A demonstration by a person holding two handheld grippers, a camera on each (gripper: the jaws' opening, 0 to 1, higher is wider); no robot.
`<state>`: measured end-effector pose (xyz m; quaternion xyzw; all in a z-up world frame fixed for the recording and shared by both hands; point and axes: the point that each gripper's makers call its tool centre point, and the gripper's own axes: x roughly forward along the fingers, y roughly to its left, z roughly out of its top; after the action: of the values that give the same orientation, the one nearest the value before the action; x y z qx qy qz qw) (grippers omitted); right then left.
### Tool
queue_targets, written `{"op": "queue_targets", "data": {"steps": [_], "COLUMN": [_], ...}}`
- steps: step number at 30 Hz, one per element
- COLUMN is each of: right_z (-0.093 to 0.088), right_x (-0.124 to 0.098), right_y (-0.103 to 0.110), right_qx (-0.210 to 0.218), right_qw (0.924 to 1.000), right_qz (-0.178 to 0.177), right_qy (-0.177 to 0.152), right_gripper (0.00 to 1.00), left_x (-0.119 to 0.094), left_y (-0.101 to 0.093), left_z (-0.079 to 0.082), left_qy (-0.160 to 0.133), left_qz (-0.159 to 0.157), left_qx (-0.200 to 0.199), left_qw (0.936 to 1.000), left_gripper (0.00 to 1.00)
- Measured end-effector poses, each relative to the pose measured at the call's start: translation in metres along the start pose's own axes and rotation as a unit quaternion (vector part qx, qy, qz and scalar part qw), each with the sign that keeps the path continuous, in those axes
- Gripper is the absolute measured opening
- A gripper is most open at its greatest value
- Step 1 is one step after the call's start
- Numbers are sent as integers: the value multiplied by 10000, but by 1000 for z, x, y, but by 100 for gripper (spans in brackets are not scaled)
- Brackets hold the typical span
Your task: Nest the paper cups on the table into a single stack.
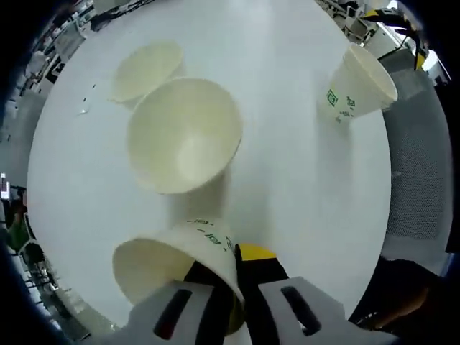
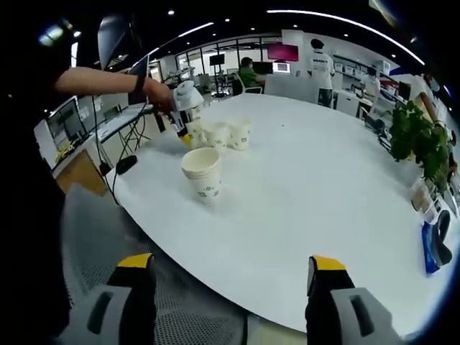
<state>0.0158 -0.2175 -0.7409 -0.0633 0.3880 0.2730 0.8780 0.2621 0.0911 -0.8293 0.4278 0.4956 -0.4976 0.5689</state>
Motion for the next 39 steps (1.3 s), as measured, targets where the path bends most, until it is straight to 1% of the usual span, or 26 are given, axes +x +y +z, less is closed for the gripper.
{"op": "queue_targets", "data": {"steps": [1, 3, 5, 7, 9, 13, 15, 17, 20, 23, 25, 27, 29, 31, 32, 33, 34, 36, 39], "right_z": [0, 1, 1, 2, 2, 0, 0, -1, -1, -1, -2, -4, -6, -7, -8, -9, -10, -10, -9], "right_x": [0, 2, 3, 4, 5, 6, 6, 7, 7, 7, 6, 5, 4, 4, 4, 4, 4, 4, 3], "right_y": [0, 0, 1, 2, 3, 5, 5, 6, 6, 7, 7, 8, 8, 8, 8, 8, 7, 7, 7], "right_qx": [-9, -25, -44, -53, -70, -106, -120, -141, -165, -178, -188, -197, -178, -170, -168, -158, -155, -150, -141], "right_qw": [10000, 10000, 10000, 9999, 9999, 9998, 9997, 9997, 9996, 9995, 9995, 9995, 9995, 9995, 9995, 9996, 9996, 9996, 9996], "right_qz": [9, 31, 48, 73, 101, 159, 176, 203, 226, 239, 245, 248, 248, 241, 240, 239, 238, 236, 222], "right_qy": [-7, -22, -30, -49, -56, -61, -74, -73, -80, -92, -95, -90, -85, -85, -85, -87, -88, -84, -103], "right_gripper": [88, 88, 88, 88, 88, 88, 88, 88, 88, 88, 88, 88, 88, 88, 88, 88, 88, 88, 88], "left_x": [-1, -10, -13, -13, -23, -36, -46, -58, -73, -80, -88, -93, -95, -96, -96, -96, -97, -97, -100], "left_y": [0, -5, -4, -4, -10, -12, -14, -22, -27, -27, -32, -43, -52, -59, -64, -65, -74, -85, -102], "left_z": [-2, -3, -2, -4, -6, -2, 2, 9, 18, 26, 38, 54, 67, 77, 84, 87, 99, 111, 129], "left_qy": [2, 7, 26, 41, 51, 20, 3, 19, -7, -29, -31, -67, -113, -135, -148, -156, -231, -345, -385], "left_qz": [7, 14, 0, -5, 4, 45, 74, 56, 117, 221, 286, 307, 262, 253, 249, 244, 206, 74, 15], "left_qx": [2, -25, -34, -22, -13, 8, 66, 193, 388, 554, 698, 882, 1048, 1183, 1307, 1345, 1468, 1546, 1790], "left_qw": [10000, 10000, 10000, 10000, 10000, 10000, 10000, 9998, 9992, 9982, 9971, 9956, 9941, 9926, 9910, 9905, 9887, 9873, 9831], "left_gripper": [0, 0, 0, 0, 0, 0, 0, 0, 0, 0, 0, 0, 0, 0, 0, 0, 0, 0, 0]}}
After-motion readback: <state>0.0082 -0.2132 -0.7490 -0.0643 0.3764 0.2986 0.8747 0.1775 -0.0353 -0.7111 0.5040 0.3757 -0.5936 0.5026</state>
